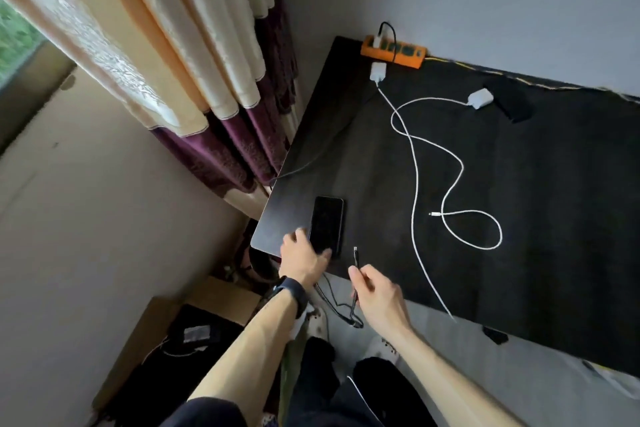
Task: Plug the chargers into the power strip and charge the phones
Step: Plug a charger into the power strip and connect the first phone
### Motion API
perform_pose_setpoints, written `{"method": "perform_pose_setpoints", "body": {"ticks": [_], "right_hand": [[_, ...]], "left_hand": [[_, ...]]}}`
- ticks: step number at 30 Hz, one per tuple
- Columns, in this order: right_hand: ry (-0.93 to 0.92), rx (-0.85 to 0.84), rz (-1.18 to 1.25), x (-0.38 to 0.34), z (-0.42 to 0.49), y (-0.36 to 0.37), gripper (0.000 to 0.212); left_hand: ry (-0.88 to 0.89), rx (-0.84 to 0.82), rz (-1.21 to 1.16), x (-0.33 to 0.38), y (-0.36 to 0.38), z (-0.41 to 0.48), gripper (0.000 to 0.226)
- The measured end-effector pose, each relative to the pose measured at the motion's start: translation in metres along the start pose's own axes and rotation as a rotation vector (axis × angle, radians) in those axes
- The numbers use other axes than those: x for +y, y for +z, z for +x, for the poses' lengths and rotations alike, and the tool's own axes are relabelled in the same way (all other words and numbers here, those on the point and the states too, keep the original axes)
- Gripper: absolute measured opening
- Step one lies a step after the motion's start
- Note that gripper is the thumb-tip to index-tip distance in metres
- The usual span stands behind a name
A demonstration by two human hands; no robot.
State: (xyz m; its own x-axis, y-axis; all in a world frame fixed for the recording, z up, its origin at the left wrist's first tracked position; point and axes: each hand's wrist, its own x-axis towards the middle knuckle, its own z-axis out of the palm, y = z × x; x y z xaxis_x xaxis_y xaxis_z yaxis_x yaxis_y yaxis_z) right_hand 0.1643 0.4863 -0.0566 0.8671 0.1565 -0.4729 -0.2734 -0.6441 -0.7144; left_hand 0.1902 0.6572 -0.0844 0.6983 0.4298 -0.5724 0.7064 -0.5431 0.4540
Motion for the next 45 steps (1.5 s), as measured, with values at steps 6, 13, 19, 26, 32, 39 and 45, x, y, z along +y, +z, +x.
{"method": "perform_pose_setpoints", "body": {"ticks": [6, 13, 19, 26, 32, 39, 45], "right_hand": [[0.024, 0.118, 0.009, -0.003, 0.002, -0.001, 0.031], [0.017, 0.217, -0.005, -0.012, -0.007, -0.007, 0.028], [0.010, 0.199, 0.135, -0.031, -0.023, -0.022, 0.025], [-0.014, 0.306, 0.206, -0.035, -0.037, -0.036, 0.023], [-0.017, 0.370, 0.223, -0.034, -0.044, -0.045, 0.019], [-0.083, 0.433, 0.261, -0.049, -0.072, -0.054, 0.026], [-0.209, 0.534, 0.245, -0.070, -0.088, -0.058, 0.018]], "left_hand": [[0.024, 0.016, 0.251, 0.027, 0.022, 0.042, 0.113], [-0.202, -0.204, -0.141, 0.034, -0.004, 0.055, 0.097], [-0.201, -0.756, -1.170, 0.030, -0.062, 0.019, 0.010], [-0.068, -0.728, -1.192, 0.047, -0.081, 0.001, 0.043], [0.059, -0.800, -1.143, 0.070, -0.090, -0.016, 0.054], [-0.010, -0.749, -1.233, 0.077, -0.089, -0.034, 0.069], [-0.010, -0.901, -1.354, 0.077, -0.082, -0.056, 0.063]]}}
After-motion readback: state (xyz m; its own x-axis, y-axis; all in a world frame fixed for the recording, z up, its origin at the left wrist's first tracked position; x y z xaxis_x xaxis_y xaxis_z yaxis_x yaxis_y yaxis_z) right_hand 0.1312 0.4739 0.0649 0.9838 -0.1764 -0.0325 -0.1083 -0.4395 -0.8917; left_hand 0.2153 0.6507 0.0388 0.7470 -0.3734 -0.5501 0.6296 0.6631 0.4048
